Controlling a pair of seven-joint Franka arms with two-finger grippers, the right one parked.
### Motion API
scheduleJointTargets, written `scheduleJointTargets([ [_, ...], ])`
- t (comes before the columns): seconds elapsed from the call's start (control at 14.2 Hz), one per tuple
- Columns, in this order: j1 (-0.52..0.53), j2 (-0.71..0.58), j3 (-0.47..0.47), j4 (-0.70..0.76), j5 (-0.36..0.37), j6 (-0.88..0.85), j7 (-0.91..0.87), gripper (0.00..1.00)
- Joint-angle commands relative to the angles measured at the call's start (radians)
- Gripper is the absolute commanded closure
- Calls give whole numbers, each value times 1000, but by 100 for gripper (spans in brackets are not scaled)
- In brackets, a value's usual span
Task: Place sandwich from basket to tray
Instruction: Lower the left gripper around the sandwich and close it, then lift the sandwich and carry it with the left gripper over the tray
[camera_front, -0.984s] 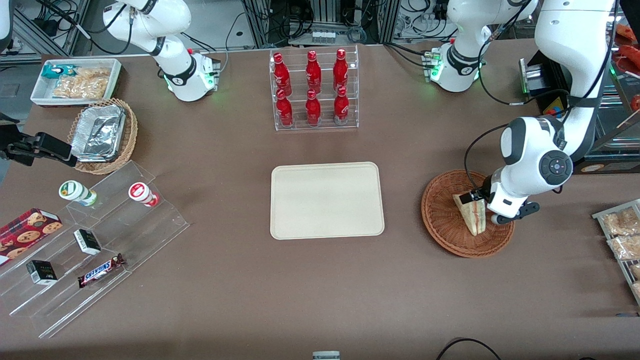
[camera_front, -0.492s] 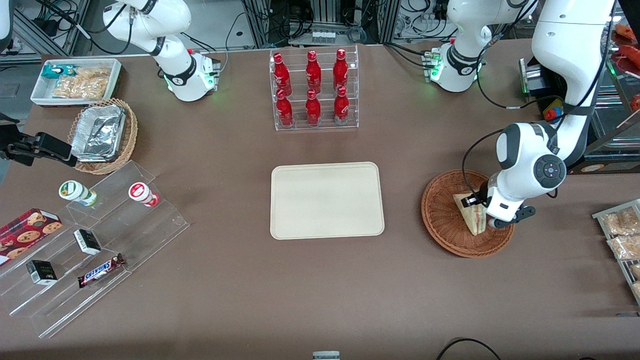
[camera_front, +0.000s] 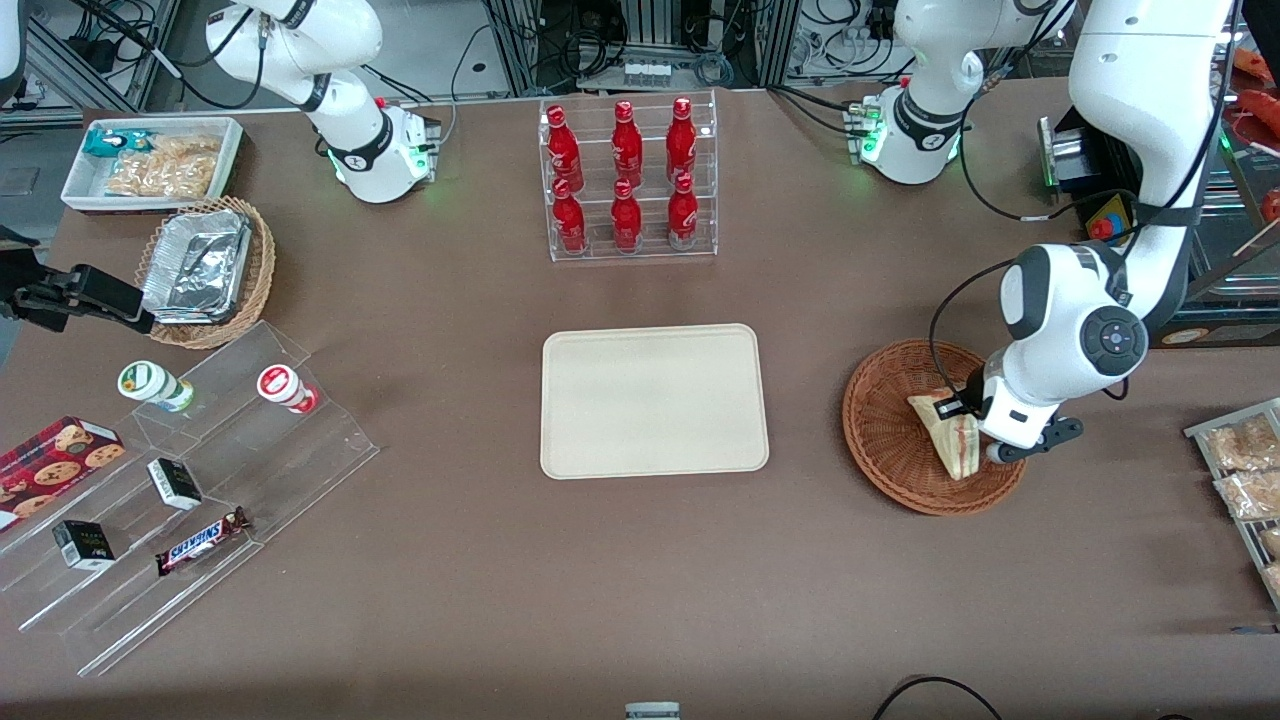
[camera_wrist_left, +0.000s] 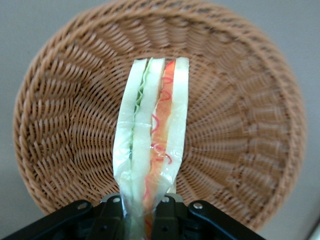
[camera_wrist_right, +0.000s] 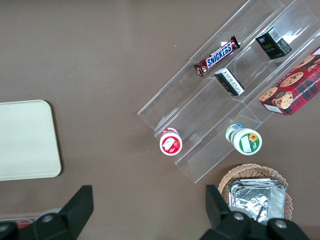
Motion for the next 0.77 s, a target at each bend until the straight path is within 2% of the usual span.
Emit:
scheduleJointTargets([
  [0.0, -58, -42, 3, 57, 8, -55, 4, 92],
  [0.21, -67, -47, -75, 88, 12, -61, 60, 92],
  [0.35, -69, -42, -144, 94, 81, -73, 65, 91],
  [0.49, -76, -35, -206, 139, 115, -154, 9, 91],
  [0.7, -134, 5, -224, 194, 162, -173, -128, 91],
])
